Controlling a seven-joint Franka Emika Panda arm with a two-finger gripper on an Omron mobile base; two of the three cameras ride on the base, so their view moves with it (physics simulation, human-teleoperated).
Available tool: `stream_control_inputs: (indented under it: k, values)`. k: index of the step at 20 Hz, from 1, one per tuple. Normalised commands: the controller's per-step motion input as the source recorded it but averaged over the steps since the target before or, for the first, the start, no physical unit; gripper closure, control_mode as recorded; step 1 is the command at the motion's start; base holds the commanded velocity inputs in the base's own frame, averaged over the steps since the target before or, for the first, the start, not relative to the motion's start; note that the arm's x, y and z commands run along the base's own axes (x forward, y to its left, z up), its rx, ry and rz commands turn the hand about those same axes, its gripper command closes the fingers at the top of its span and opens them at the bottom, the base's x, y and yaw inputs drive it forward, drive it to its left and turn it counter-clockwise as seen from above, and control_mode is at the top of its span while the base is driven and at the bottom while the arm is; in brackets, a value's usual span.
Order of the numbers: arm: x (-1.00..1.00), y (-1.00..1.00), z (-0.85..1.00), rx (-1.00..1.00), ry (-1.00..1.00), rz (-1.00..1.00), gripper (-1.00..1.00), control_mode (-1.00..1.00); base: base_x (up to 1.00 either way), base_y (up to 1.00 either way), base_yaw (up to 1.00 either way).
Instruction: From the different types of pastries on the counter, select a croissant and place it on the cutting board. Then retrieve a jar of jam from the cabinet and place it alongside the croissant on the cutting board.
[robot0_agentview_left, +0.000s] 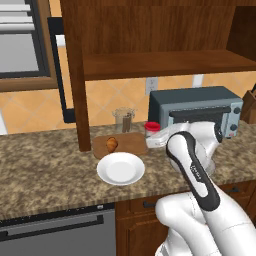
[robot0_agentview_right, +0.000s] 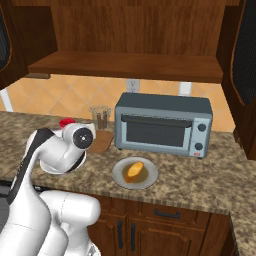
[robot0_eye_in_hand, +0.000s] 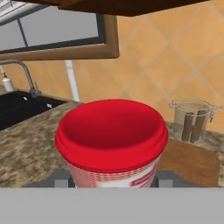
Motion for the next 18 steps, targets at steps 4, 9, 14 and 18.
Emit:
stream_control_inputs:
  k: [4, 9, 14, 18]
  values:
    - [0.04, -0.20, 0.07, 0.00, -0.01, 0.17, 1.00, -1.00, 0.00, 0.00, 0.00]
    - [0.00, 0.09, 0.01, -0.02, -0.01, 0.17, 1.00, -1.00, 0.00, 0.00, 0.00]
    - [0.04, 0.01, 0.00, -0.02, 0.00, 0.01, 1.00, -1.00, 0.00, 0.00, 0.00]
    - [0.13, -0.06, -0.04, -0.02, 0.00, 0.00, 1.00, -1.00, 0.00, 0.00, 0.00]
